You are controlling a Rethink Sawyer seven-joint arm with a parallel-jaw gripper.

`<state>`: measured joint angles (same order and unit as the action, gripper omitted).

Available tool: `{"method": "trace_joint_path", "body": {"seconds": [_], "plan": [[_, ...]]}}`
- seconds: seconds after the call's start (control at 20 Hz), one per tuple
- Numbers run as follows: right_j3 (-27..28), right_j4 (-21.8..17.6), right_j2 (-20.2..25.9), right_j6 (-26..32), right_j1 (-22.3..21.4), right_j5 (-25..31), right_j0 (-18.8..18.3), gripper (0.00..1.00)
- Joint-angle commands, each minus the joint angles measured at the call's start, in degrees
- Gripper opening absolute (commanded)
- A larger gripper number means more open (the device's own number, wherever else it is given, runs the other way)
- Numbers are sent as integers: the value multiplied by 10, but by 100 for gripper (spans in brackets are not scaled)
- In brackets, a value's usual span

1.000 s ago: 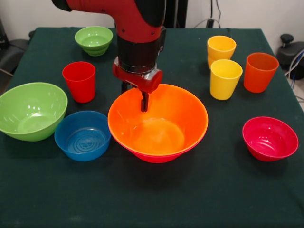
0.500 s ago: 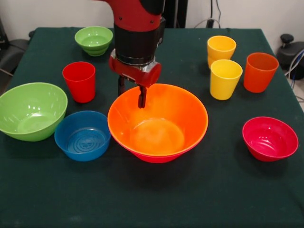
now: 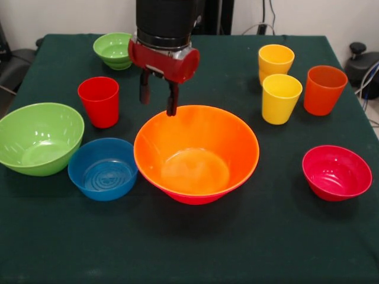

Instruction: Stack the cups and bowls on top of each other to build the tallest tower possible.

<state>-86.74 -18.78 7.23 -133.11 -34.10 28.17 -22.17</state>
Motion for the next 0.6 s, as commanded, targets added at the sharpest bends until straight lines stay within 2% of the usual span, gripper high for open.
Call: {"method": "trace_joint_path", "body": {"seconds": [0.05, 0.35, 0.6], "plan": [[-40, 3, 47, 36, -23, 43, 8, 100], [-45, 9, 43, 14, -28, 49, 34, 100], [-65, 2, 53, 13, -35, 25, 60, 100]]}}
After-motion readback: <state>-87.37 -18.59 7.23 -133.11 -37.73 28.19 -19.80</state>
